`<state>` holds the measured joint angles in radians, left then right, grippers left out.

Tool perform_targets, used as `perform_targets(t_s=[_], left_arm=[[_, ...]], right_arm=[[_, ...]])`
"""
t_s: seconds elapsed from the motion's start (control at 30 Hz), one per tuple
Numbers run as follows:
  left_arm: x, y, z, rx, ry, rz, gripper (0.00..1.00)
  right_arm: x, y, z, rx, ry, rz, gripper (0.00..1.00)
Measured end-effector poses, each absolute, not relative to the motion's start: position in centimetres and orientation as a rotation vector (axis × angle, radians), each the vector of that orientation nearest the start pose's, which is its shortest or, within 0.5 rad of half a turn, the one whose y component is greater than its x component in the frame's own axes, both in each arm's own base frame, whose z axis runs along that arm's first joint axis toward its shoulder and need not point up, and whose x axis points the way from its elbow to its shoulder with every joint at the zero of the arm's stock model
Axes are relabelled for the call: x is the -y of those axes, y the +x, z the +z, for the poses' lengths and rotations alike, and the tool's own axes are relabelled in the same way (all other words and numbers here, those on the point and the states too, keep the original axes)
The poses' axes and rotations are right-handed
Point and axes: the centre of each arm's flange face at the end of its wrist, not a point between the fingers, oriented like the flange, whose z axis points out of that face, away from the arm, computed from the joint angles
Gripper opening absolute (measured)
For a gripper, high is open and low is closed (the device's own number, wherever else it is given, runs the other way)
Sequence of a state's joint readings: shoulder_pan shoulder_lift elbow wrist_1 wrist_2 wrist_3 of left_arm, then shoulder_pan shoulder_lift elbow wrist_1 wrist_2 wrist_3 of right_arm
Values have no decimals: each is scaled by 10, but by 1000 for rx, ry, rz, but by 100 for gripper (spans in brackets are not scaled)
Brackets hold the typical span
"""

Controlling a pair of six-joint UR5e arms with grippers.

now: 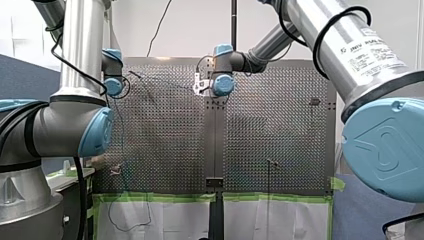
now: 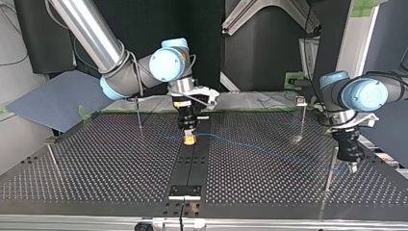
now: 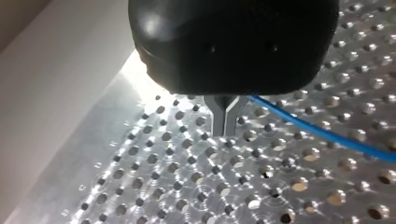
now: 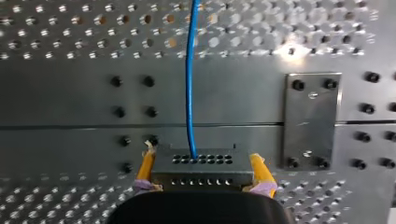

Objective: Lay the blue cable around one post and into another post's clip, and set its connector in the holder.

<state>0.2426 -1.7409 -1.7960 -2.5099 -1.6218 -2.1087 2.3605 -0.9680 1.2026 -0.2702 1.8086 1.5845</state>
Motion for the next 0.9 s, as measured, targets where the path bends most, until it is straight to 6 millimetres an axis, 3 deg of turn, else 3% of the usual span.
perform_targets(t_s=[0.43,0.67,0.7,0.73,0.77,0.83,0.87,0.9], left_arm=[[4,567,355,-1261,-493,-159,0],[14,571,359,-1246,-432,-189,0],[15,571,360,-1242,-427,-201,9],[16,572,360,-1238,-423,-212,25],[17,572,361,-1234,-418,-228,25],[19,573,361,-1234,-414,-252,47],[20,573,361,-1236,-412,-268,47],[21,573,361,-1240,-413,-279,64]], right_arm=[[429,590,315,900,1576,1636,2],[429,584,296,907,1574,1636,2],[430,582,293,910,1573,1637,2],[430,581,290,915,1572,1639,2],[431,578,285,921,1570,1641,2],[432,575,278,933,1566,1644,2],[432,573,273,940,1563,1646,2],[433,571,270,945,1561,1646,2]])
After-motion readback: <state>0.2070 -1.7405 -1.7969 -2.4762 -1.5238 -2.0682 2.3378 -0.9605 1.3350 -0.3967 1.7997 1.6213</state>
